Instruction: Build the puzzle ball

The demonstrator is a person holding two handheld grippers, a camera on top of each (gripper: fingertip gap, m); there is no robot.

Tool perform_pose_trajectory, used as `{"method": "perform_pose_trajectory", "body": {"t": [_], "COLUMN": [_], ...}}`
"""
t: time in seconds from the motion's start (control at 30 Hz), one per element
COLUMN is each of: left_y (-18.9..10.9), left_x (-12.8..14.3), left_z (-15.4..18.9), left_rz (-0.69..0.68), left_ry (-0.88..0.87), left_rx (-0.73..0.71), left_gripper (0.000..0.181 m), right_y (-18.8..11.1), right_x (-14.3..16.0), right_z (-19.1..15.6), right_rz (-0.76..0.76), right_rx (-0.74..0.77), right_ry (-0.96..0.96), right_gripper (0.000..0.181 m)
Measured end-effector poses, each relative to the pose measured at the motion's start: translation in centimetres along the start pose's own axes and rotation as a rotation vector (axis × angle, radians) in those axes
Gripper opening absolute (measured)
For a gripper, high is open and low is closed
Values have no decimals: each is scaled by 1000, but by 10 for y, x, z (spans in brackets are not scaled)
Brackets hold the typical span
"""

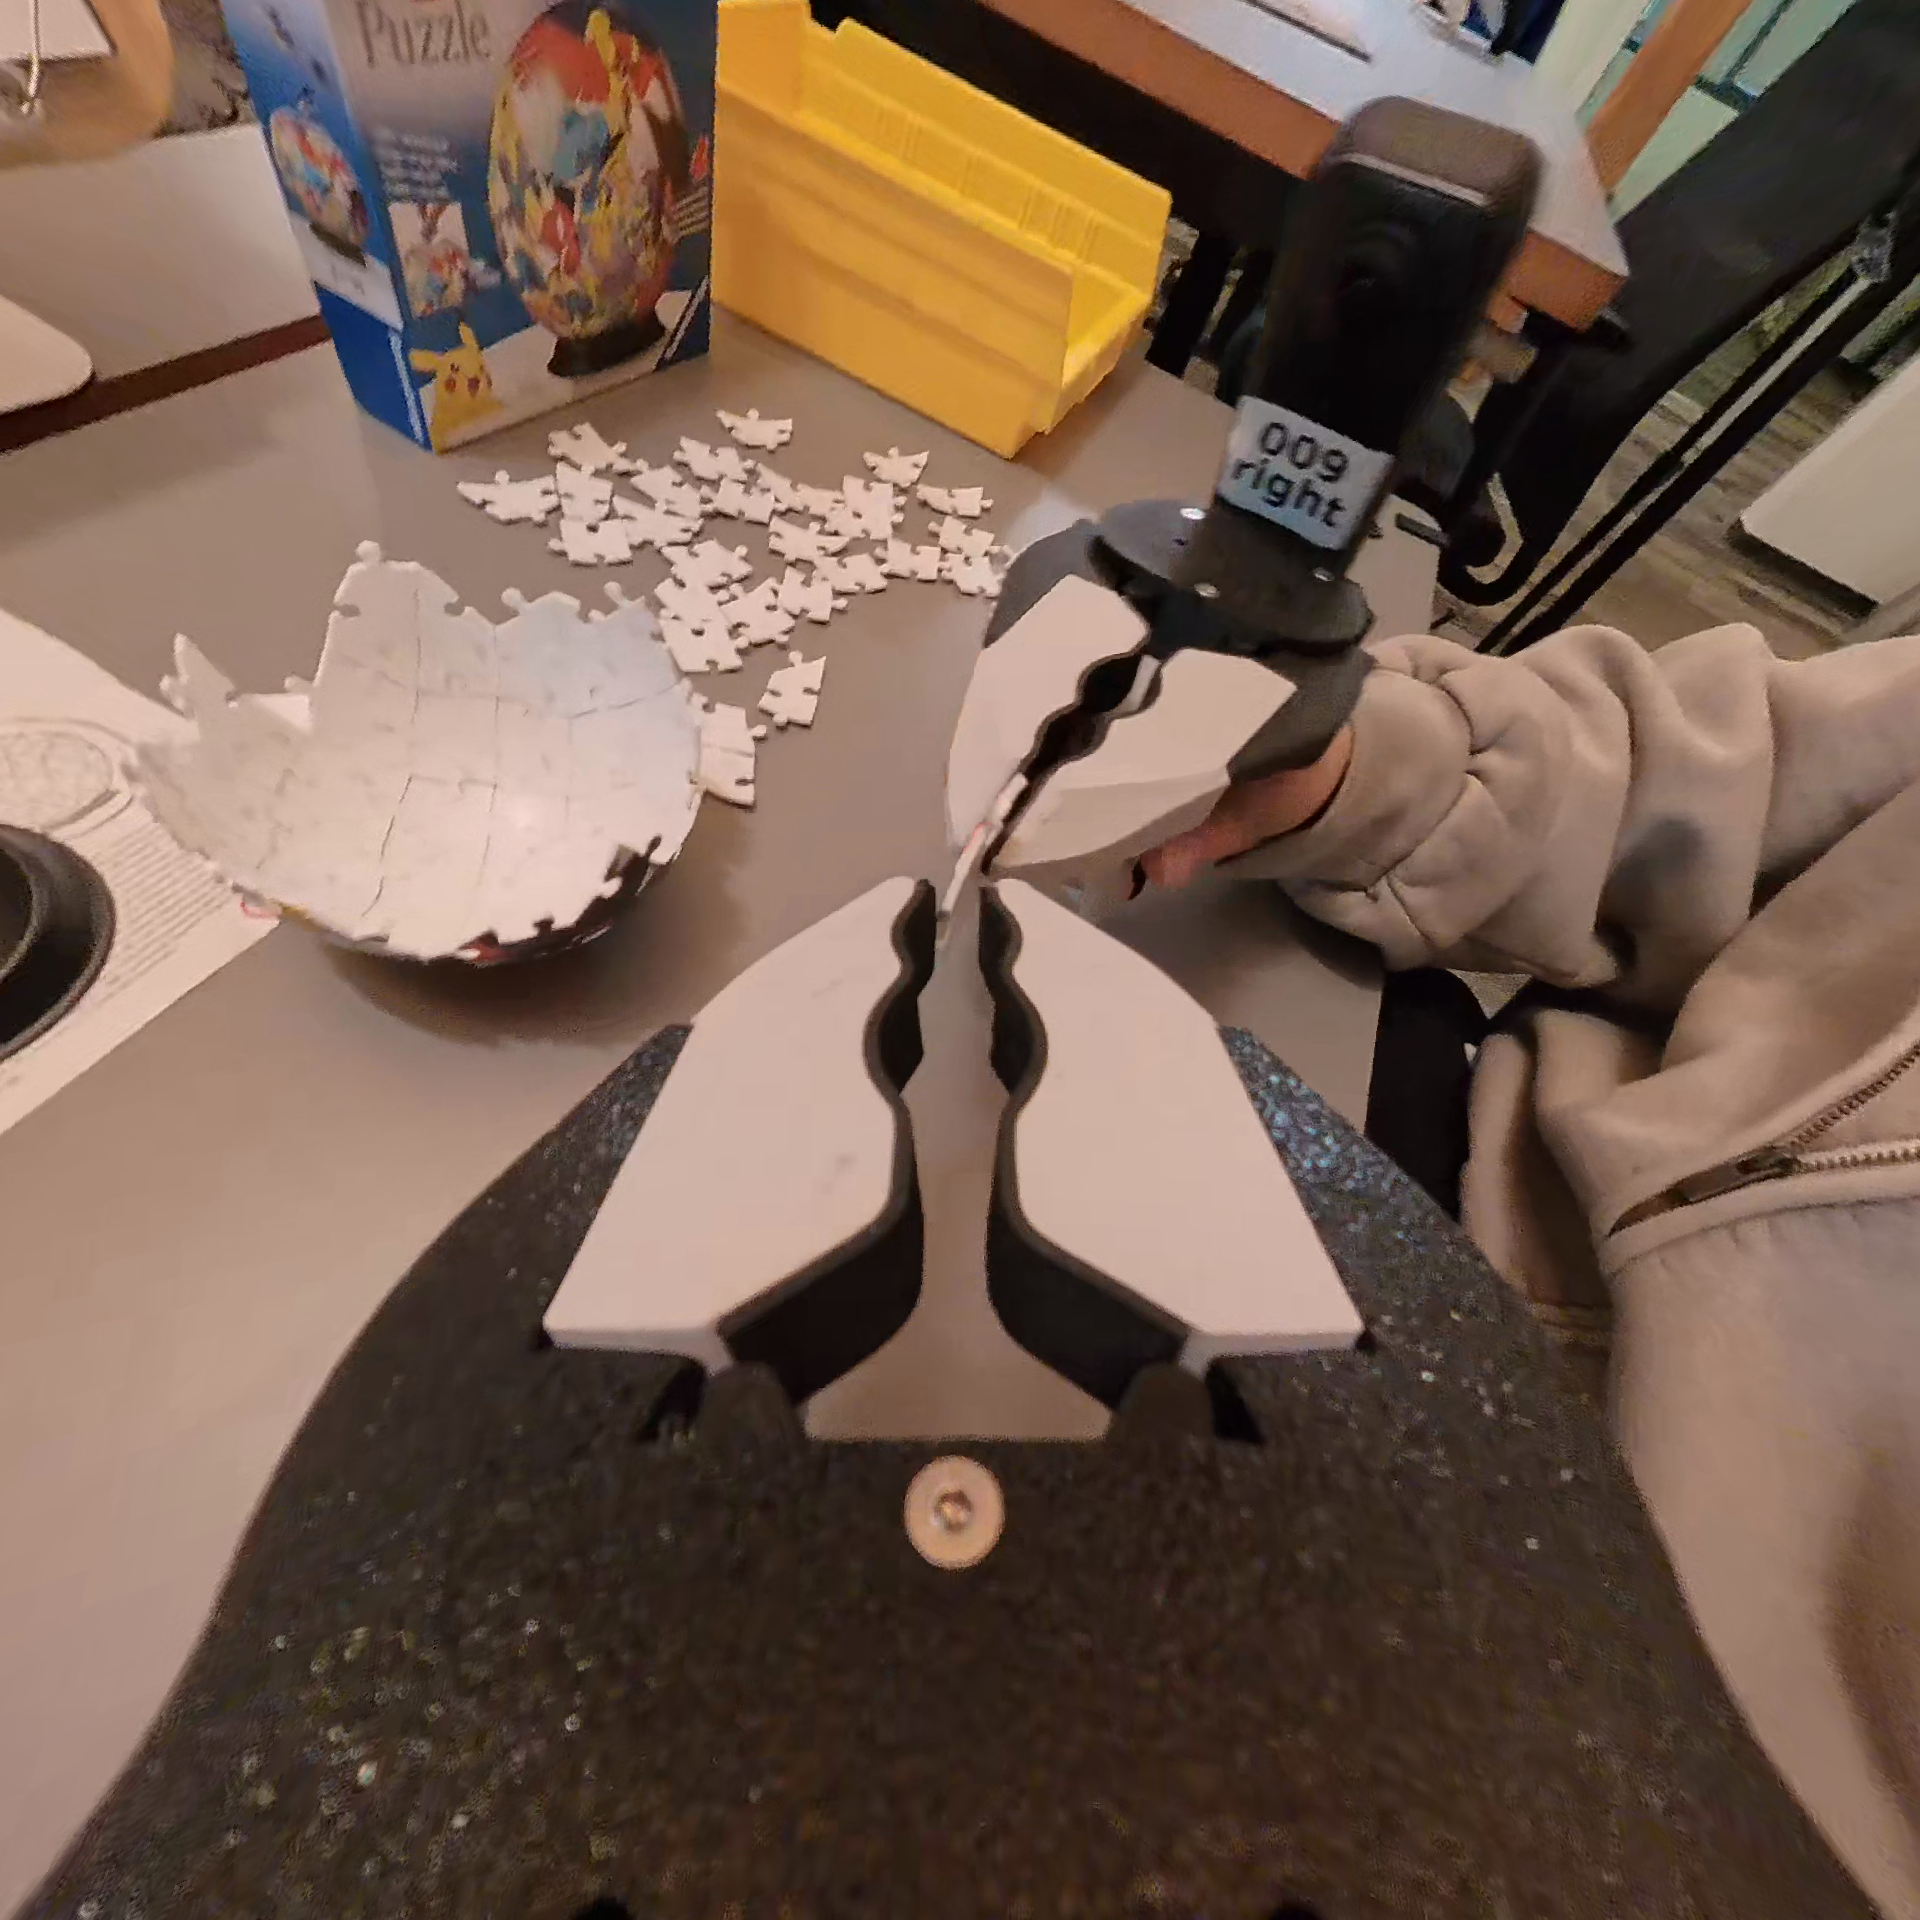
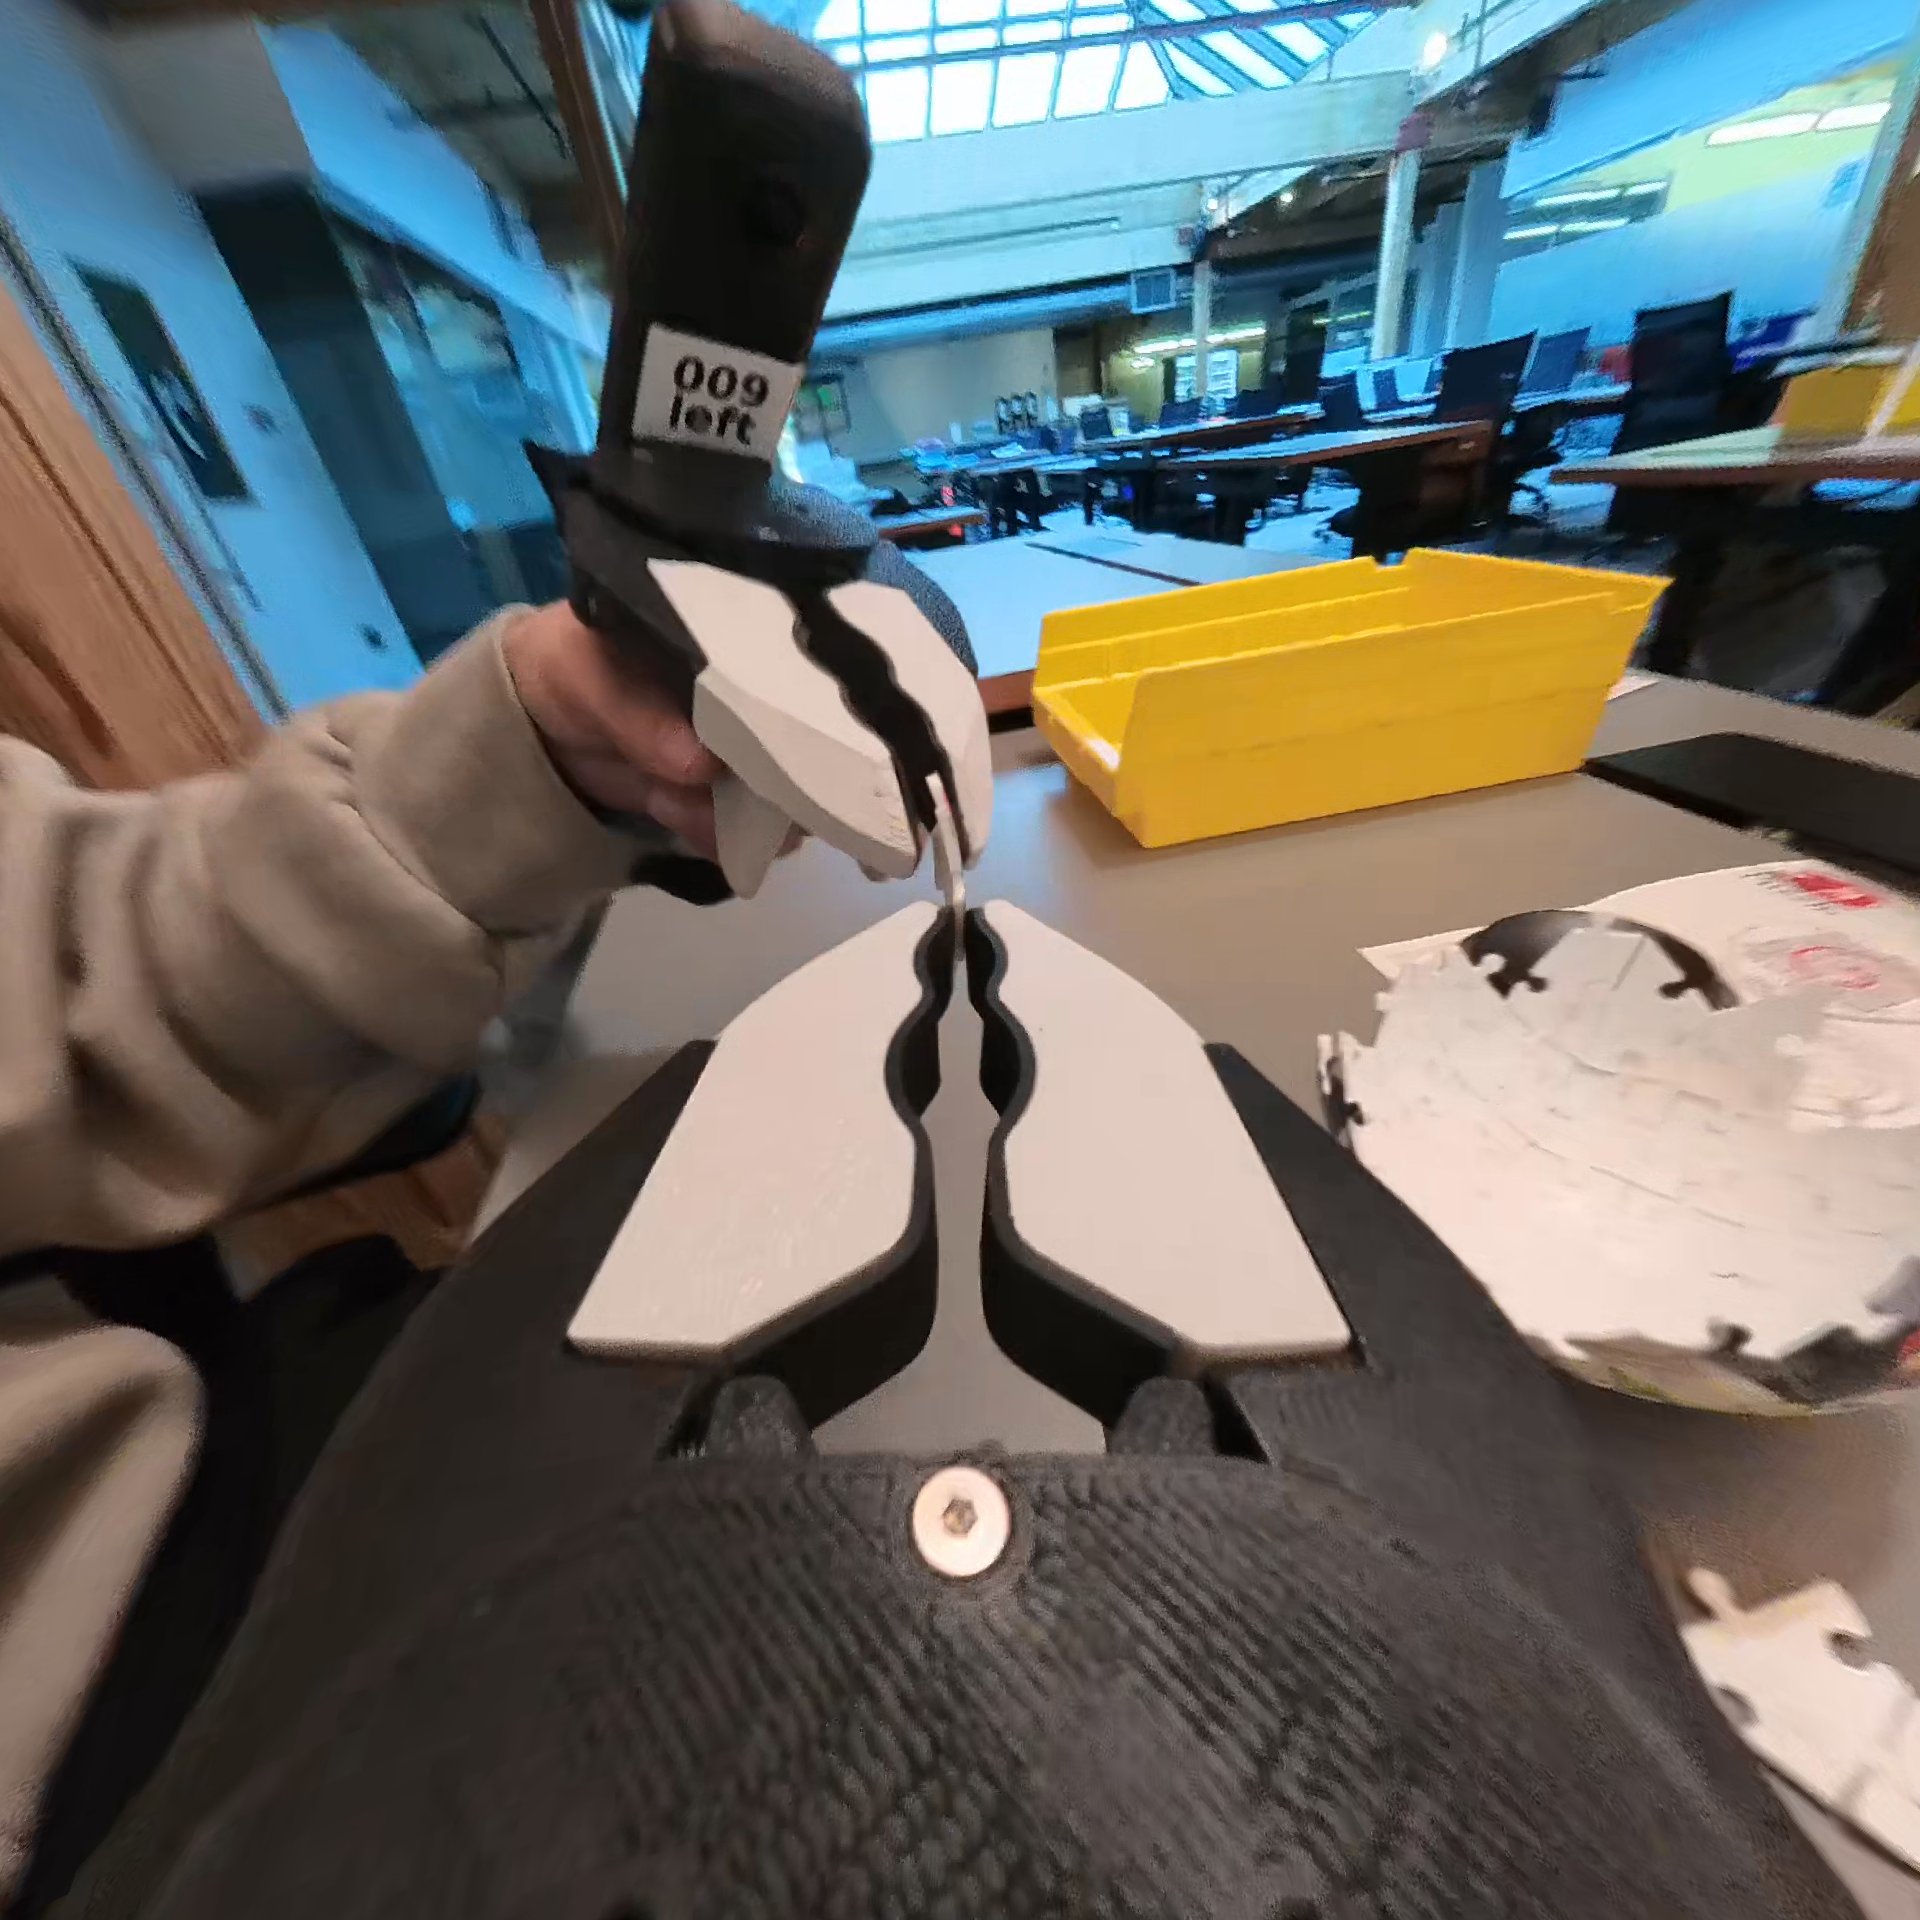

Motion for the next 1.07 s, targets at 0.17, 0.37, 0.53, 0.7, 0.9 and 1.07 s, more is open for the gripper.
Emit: {"method": "perform_pose_trajectory", "body": {"t": [0.17, 0.37, 0.53, 0.7, 0.9, 1.07], "left_y": [2, 3, 2, 4, 7, -1], "left_x": [-6, -15, -19, -19, -19, -22], "left_z": [4, 4, 2, 2, -1, -17], "left_rz": [16, 58, 65, 56, 65, 104], "left_ry": [85, 114, 98, 80, 34, -34], "left_rx": [12, 40, 55, 78, 81, -11], "left_gripper": [12, 3, 7, 5, 2, 2], "right_y": [-3, -5, -8, -7, -8, -20], "right_x": [-8, -13, -17, -16, -15, -29], "right_z": [4, 3, 8, 7, 8, 18], "right_rz": [74, 100, 102, 103, 46, -46], "right_rx": [-52, -114, -117, -130, -86, 13], "right_ry": [183, 284, 314, 307, 203, -29], "right_gripper": [2, 2, 2, 2, 2, 23]}}
Point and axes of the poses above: each gripper's, where its closed fingertips meet, y out along the fingers, x out of its underside, z = x × y across the jaws, the point moved 3 cm from there along -y, back along the fingers, and after that the axes turned 4 degrees about z, right-handed, at the moved point
